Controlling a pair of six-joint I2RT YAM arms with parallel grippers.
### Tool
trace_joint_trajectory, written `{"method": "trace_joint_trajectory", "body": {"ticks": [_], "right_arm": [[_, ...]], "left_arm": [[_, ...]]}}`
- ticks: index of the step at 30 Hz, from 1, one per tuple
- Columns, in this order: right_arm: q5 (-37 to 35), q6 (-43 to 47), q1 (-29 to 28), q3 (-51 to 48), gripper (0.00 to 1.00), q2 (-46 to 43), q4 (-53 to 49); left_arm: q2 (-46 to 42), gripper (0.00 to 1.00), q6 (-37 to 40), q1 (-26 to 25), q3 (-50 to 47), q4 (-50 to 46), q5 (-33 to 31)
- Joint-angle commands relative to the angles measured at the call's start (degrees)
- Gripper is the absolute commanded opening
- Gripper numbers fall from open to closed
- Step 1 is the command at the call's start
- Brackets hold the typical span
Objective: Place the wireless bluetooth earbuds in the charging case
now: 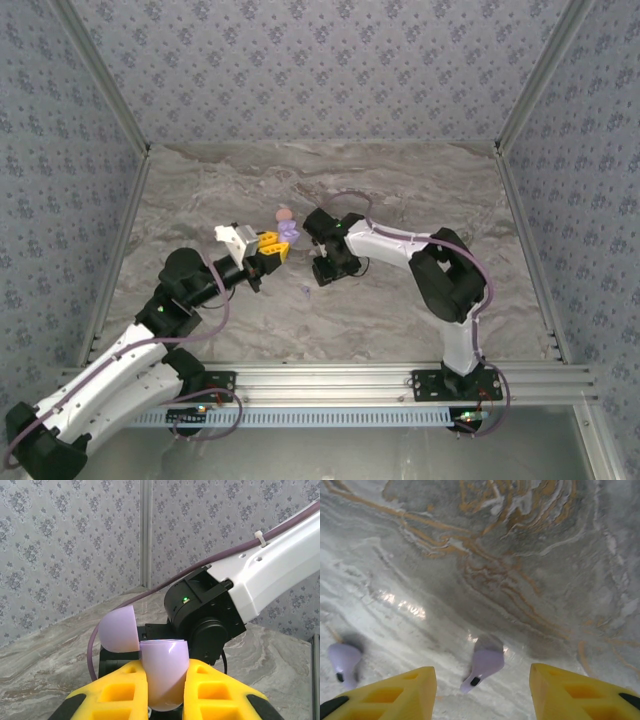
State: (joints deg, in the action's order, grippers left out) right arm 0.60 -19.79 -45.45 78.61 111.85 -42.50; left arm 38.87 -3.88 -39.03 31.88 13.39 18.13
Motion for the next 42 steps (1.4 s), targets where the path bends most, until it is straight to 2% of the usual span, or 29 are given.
{"method": "trace_joint_trajectory", "body": {"ticks": [1, 13, 23, 27, 33, 37, 42], "right_arm": [[-1.8, -1.5, 0.0, 1.8, 0.52, 1.7, -2.2], [1.2, -2.1, 0.2, 2.5, 0.33, 4.9, -1.3], [1.1, -1.7, 0.3, 1.4, 0.23, 0.6, -2.1], [-0.6, -1.0, 0.4, -0.5, 0.22, -5.3, -0.5], [-3.1, 0.5, 2.0, -4.0, 0.19, -20.2, 3.0], [0.5, 1.6, 4.3, -5.3, 0.19, -30.0, 6.1], [4.9, 3.0, 5.4, -3.7, 0.19, -38.0, 7.9]], "left_arm": [[-0.6, 0.0, 0.7, -0.4, 0.1, 0.6, -0.9], [-0.1, 0.0, 1.0, -0.4, 0.5, 0.3, -1.1], [0.5, 0.0, 1.0, -0.4, 0.9, 0.5, -1.0], [1.3, 0.0, 0.4, -0.4, 0.7, 1.6, -0.7], [5.0, 0.0, -2.1, -0.4, 0.0, 7.8, 2.1], [8.0, 0.0, -3.2, -0.4, 0.3, 11.5, 4.1], [11.5, 0.0, -4.1, -0.4, 1.1, 15.0, 5.8]]}}
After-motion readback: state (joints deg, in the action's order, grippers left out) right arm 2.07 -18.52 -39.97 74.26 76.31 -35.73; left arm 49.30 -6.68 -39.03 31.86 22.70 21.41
